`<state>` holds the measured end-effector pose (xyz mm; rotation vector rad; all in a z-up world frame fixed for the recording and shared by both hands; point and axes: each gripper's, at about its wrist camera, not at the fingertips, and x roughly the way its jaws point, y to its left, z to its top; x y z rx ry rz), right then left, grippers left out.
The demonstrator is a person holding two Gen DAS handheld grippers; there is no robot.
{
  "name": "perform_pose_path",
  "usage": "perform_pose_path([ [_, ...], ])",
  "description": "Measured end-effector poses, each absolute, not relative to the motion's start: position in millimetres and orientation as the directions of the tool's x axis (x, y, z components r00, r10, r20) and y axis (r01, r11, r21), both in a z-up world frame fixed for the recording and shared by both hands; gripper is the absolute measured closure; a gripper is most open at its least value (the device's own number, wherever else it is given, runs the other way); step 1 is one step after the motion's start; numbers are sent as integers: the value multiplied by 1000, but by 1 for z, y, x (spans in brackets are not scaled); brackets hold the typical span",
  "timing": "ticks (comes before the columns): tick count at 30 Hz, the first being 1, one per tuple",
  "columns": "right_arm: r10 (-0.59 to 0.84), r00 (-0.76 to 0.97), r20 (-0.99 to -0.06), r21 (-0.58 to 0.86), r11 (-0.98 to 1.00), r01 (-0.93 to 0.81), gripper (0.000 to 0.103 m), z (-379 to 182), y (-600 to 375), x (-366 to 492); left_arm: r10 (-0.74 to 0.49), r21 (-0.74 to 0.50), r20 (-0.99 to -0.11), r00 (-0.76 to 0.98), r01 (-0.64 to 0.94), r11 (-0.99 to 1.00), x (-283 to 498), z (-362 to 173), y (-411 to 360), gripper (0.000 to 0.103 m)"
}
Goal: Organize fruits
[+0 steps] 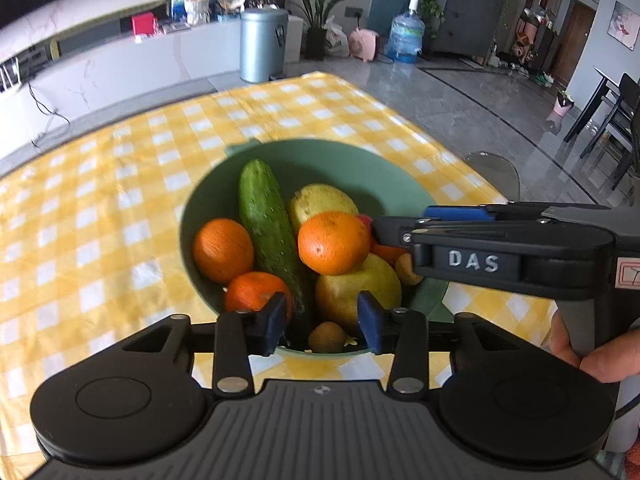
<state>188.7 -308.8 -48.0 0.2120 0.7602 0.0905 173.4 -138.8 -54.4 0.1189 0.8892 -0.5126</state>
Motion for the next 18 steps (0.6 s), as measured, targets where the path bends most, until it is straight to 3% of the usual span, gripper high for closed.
perform_pose_path([
  [5, 122, 791, -599, 243, 969, 35, 28, -29, -314, 166, -376, -97, -726, 575, 456, 885, 158, -32, -128, 52],
  [9, 110, 842, -528, 246, 969, 28, 23, -8, -310, 143, -345, -59, -672, 656, 416, 907, 142, -11, -115, 49],
  [14, 97, 901, -424, 218, 976, -3, 9, 20, -297, 110, -323, -62, -585, 744, 356, 932, 119, 11, -95, 41],
  [18, 103, 925, -367, 192, 981, -33, 4, 36, -284, 85, -288, -66, -561, 776, 305, 950, 105, 18, -81, 40],
])
